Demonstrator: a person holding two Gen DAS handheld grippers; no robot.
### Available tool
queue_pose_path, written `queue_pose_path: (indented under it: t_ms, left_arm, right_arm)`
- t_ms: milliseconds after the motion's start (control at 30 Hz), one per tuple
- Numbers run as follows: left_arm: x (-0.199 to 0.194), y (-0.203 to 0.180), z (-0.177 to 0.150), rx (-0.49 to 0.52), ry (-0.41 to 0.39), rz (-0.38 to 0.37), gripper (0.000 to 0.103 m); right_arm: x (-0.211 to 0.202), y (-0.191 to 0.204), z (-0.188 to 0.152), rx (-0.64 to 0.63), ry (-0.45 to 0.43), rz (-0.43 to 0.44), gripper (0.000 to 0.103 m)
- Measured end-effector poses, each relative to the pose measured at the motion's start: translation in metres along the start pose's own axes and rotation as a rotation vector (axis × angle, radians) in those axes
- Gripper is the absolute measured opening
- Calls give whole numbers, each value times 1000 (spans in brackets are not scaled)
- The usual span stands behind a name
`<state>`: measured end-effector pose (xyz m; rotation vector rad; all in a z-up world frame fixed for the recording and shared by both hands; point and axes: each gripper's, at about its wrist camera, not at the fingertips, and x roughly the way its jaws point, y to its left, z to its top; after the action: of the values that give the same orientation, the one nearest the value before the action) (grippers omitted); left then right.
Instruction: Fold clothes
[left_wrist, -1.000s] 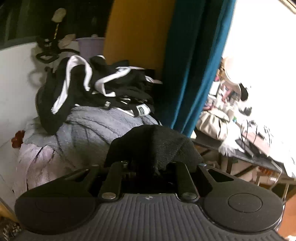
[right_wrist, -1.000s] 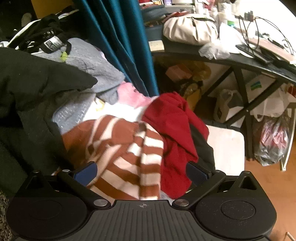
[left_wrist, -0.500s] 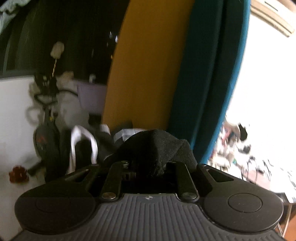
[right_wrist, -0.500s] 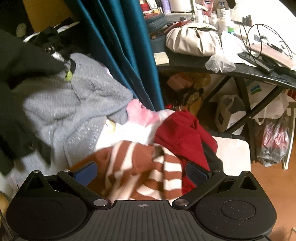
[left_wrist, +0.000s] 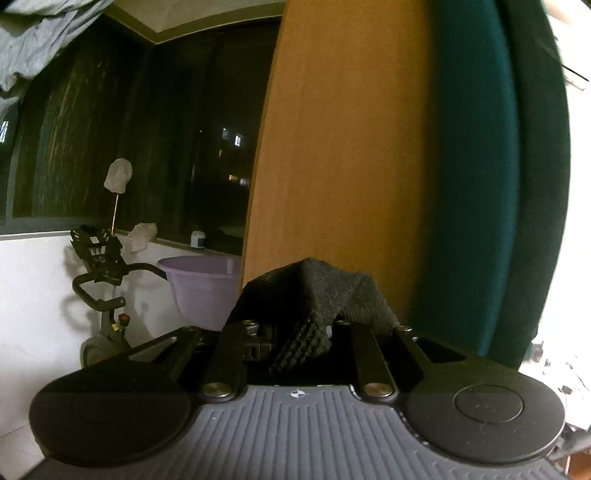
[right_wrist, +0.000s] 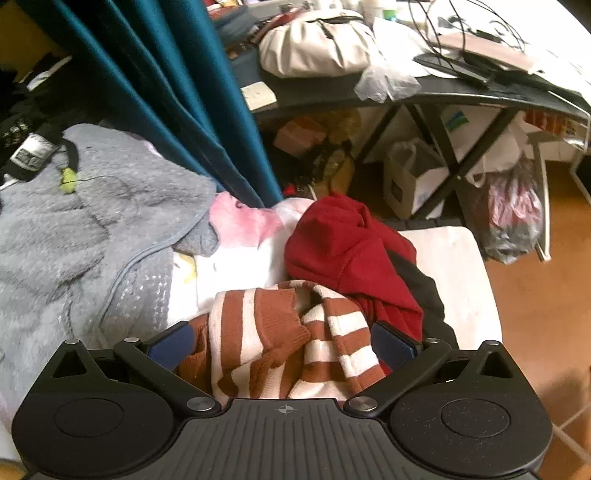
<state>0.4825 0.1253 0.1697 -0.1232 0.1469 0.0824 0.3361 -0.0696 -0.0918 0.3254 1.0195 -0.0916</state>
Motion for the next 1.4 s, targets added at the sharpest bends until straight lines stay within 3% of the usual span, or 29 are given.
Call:
queue_pose_path:
  t_ms: [67,200,267,400,467,500,600,633,933,1067,1167,1400]
  left_arm:
    - [24,4,-6,22,14,16,18]
    - [89,15,-46,66,194,69,19]
    - [107,17,-69,120,235,106,19]
    - [123,25,-98,134,299,112,22]
    - [124,28,-105,126,320,112,29]
    - [123,28,-107,123,324,112,38]
    - [105,24,-103,114,306,120,90]
    - [96,23,-101,111,297,112,100]
    - [-1,-18,-96,142,247,13,102]
    - [-38,-36,-112,153,256,-25,102]
    - [-55,-54,-138,183,307,-65,102]
    - [-78,-96,-228,106,545,-209,102]
  right_arm:
    - [3,4,0,7,-4,-19,102]
    - [13,8,-2,29,-3,-68,102]
    - [17,5,-5,39,1,-90,102]
    - [22,-6,-14,64,10,-125,102]
    - [25,-12,-19,79,21,-144,102]
    - [26,-15,-21,86,23,-146,102]
    - [25,-23,-24,100,24,-142,102]
    - [25,-25,-25,104,24,-139,102]
    - [16,-39,-23,88,23,-92,102]
    - [15,-49,-22,79,36,-87,102]
    - [15,-61,-24,67,44,-94,102]
    - [19,-99,-41,51,87,-123,102]
